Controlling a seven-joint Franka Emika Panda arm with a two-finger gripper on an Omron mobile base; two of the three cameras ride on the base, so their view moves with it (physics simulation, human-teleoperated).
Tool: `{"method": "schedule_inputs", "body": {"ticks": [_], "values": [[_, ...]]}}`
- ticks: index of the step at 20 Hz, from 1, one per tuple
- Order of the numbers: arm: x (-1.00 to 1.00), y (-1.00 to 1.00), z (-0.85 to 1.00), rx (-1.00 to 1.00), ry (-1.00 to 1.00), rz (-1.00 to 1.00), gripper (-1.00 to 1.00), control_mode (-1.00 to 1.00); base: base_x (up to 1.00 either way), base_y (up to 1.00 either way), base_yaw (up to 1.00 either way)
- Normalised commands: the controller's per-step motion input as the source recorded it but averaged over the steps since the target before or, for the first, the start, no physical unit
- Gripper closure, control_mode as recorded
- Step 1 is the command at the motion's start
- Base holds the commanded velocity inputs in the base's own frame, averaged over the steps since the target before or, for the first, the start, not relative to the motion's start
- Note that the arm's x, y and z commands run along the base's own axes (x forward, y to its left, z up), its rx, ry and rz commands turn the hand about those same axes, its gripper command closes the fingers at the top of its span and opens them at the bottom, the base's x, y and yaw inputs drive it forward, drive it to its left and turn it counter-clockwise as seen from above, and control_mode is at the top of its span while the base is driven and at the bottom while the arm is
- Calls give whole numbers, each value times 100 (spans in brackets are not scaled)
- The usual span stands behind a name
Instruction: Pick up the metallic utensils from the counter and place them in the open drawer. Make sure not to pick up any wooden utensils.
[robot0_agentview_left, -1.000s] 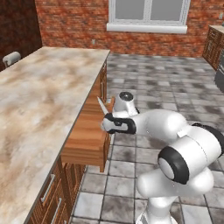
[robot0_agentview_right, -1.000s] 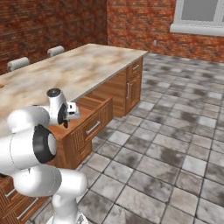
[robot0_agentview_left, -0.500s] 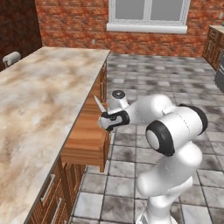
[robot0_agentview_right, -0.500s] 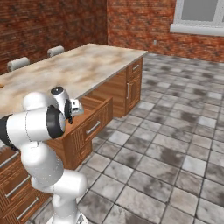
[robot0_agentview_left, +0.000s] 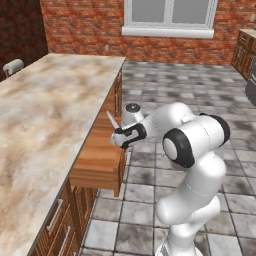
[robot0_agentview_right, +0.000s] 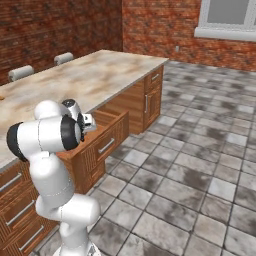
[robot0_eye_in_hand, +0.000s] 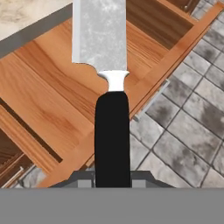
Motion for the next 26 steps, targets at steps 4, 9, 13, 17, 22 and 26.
{"method": "schedule_inputs", "body": {"ticks": [4,9,13,17,22,26], "values": [[19,6,-43,0,0,0,100,-100,0,0,0],[13,6,-24,0,0,0,100,-100,0,0,0],[8,0,-33,0,0,0,100,-100,0,0,0],[3,0,-39,0,3,0,100,-100,0,0,0],[1,0,-19,0,2,0,100,-100,0,0,0],[1,0,-17,0,2,0,100,-100,0,0,0]]}}
